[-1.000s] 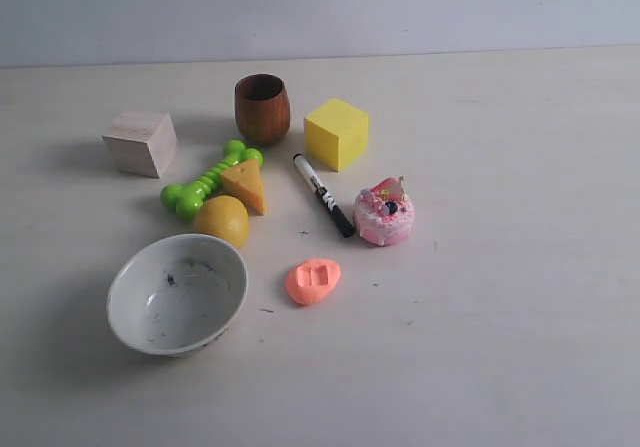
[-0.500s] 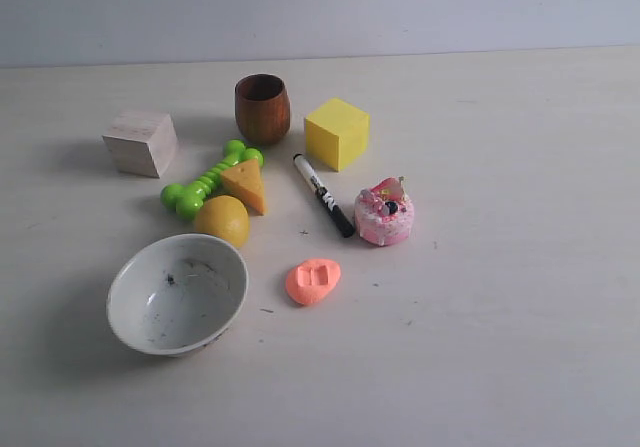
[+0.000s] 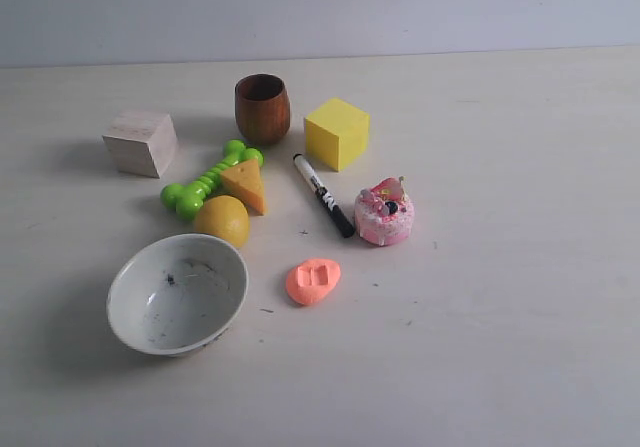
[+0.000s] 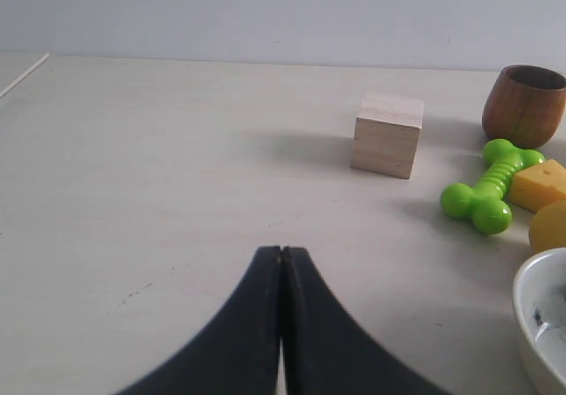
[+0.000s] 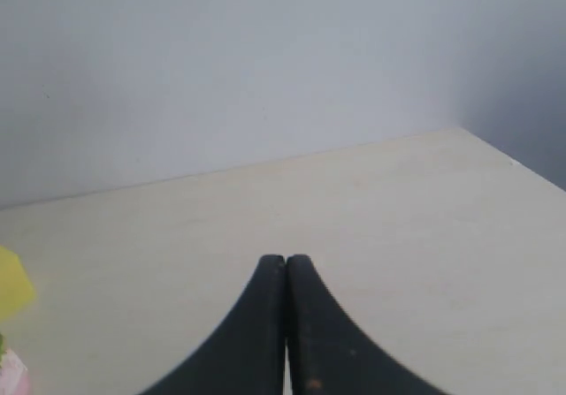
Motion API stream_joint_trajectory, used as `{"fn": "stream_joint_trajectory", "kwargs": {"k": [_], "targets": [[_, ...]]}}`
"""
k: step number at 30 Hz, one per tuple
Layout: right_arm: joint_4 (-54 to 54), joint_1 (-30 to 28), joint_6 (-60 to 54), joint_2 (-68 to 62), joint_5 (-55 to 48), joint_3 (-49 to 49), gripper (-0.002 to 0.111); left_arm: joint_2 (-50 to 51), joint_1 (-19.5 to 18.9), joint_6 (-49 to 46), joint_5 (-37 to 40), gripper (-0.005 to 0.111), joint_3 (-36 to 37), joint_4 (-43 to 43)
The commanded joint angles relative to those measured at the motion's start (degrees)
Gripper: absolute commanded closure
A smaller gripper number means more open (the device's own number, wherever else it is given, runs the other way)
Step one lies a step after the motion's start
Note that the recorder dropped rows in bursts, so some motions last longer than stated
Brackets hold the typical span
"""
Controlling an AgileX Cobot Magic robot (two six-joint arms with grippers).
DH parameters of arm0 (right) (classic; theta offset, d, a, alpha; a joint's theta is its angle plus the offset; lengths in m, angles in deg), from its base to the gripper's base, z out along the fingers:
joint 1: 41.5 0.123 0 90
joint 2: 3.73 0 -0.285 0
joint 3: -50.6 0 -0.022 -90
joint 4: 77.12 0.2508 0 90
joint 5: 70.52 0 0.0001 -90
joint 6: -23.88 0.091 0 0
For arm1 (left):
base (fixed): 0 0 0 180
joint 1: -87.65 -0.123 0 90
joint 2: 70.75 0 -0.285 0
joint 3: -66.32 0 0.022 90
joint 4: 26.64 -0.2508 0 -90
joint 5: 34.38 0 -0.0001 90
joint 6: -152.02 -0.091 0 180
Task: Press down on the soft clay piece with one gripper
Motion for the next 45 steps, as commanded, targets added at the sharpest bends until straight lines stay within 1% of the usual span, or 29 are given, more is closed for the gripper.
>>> {"fn": "stream_joint_trajectory", "kwargs": {"k": [1,6,8,10,13,15,17,45], "targets": [[-2.5,-0.2,-0.7,2.3,0.7,-3.7,0.108,-0.4,0.3,-0.2,-0.6,0.107,0.1,0.1],[-2.8,-0.2,-0.9,4.0,0.6,-5.1,0.108,-0.4,0.3,-0.2,-0.6,0.107,0.1,0.1],[-2.8,-0.2,-0.9,4.8,-1.5,-5.1,0.108,-0.4,0.3,-0.2,-0.6,0.107,0.1,0.1],[-2.8,-0.2,-0.9,5.0,-1.4,-5.1,0.108,-0.4,0.3,-0.2,-0.6,0.107,0.1,0.1],[-2.7,-0.2,-4.5,5.0,-2.0,-5.1,0.108,-0.4,0.3,-0.2,-0.6,0.107,0.1,0.1],[-2.6,-0.2,-7.3,5.0,-4.1,-5.1,0.108,-0.4,0.3,-0.2,-0.6,0.107,0.1,0.1],[-2.6,-0.2,-7.5,5.0,-6.0,-5.1,0.108,-0.4,0.3,-0.2,-0.6,0.107,0.1,0.1],[-0.7,-0.2,-7.2,5.0,-5.7,-5.1,0.108,-0.4,0.3,-0.2,-0.6,0.107,0.1,0.1]]}}
